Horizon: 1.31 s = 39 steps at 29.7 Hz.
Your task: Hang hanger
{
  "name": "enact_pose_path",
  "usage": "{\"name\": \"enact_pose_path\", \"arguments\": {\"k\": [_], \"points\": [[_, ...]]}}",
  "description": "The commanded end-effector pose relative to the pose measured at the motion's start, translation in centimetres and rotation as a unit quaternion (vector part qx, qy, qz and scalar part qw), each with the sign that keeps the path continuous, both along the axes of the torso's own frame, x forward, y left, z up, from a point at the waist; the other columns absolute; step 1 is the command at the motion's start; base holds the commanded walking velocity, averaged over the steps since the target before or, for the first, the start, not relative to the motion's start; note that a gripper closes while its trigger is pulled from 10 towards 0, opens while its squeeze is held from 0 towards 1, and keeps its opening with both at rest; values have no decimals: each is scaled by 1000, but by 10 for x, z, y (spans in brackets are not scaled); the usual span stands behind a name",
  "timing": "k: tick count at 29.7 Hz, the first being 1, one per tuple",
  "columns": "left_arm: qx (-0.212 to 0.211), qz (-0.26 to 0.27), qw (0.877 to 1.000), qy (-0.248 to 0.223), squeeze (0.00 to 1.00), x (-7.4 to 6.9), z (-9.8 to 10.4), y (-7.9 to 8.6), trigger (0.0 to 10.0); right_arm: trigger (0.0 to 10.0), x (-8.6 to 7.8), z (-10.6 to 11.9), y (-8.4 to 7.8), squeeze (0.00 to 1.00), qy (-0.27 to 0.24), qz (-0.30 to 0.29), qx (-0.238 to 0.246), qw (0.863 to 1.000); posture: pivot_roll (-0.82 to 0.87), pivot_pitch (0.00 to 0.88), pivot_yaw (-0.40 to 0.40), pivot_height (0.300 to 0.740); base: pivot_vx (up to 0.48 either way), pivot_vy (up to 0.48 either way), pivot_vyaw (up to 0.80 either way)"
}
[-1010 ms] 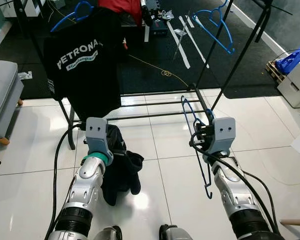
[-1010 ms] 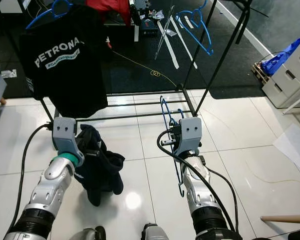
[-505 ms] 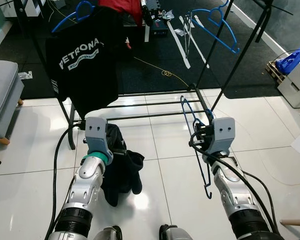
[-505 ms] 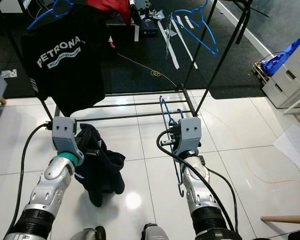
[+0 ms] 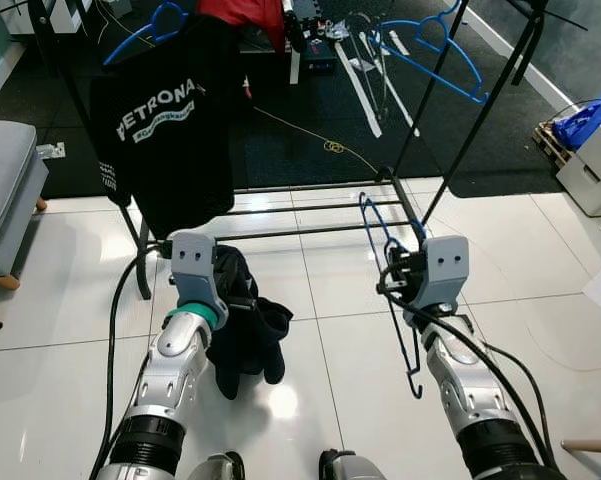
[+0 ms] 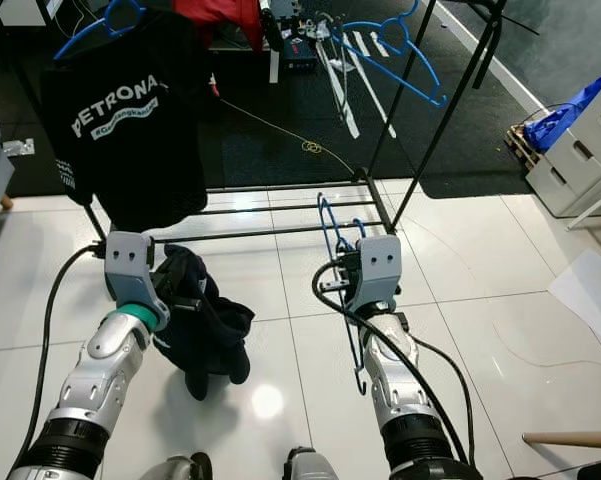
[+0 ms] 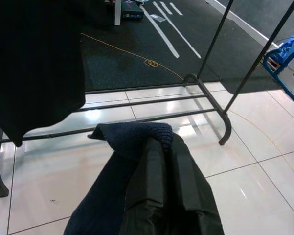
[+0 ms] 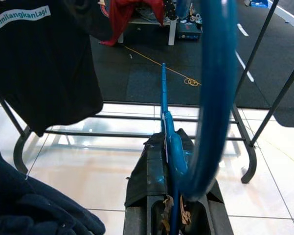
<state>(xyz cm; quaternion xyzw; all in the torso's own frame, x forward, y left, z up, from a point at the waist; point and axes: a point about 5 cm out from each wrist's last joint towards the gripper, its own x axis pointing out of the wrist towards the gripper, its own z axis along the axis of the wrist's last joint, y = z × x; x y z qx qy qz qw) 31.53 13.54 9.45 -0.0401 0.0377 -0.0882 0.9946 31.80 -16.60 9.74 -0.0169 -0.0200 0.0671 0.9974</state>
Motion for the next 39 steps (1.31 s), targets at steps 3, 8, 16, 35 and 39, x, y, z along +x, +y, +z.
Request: {"name": "enact_pose_path", "arguments": {"k": [3,8,16,35,39], "points": [[-2,-9,1000,-16,0,0,7,-3,10000,10000,-3,-3,-3,0,6,-5,4,1000,-66,56,6,740,289,0,0],[-3,-10,1000,-17,0,0,7,-3,10000,10000,-3,-3,-3,0,6,-5,3,1000,-66,57,6,740,301,0,0],[-4,-11,1000,-17,0,-1,7,-2,10000,10000,-3,-3,-3,0,6,-6,3,1000,-68,58,6,740,307,0,0],[-7,-9,1000,-17,0,-2,7,-3,10000,10000,-2,-2,-4,0,6,-3,1,1000,-69,62,0,740,296,0,0],[-7,-9,1000,-17,0,-2,7,-3,10000,10000,-2,-2,-4,0,5,-3,0,1000,-70,64,-1,740,279,0,0]]}}
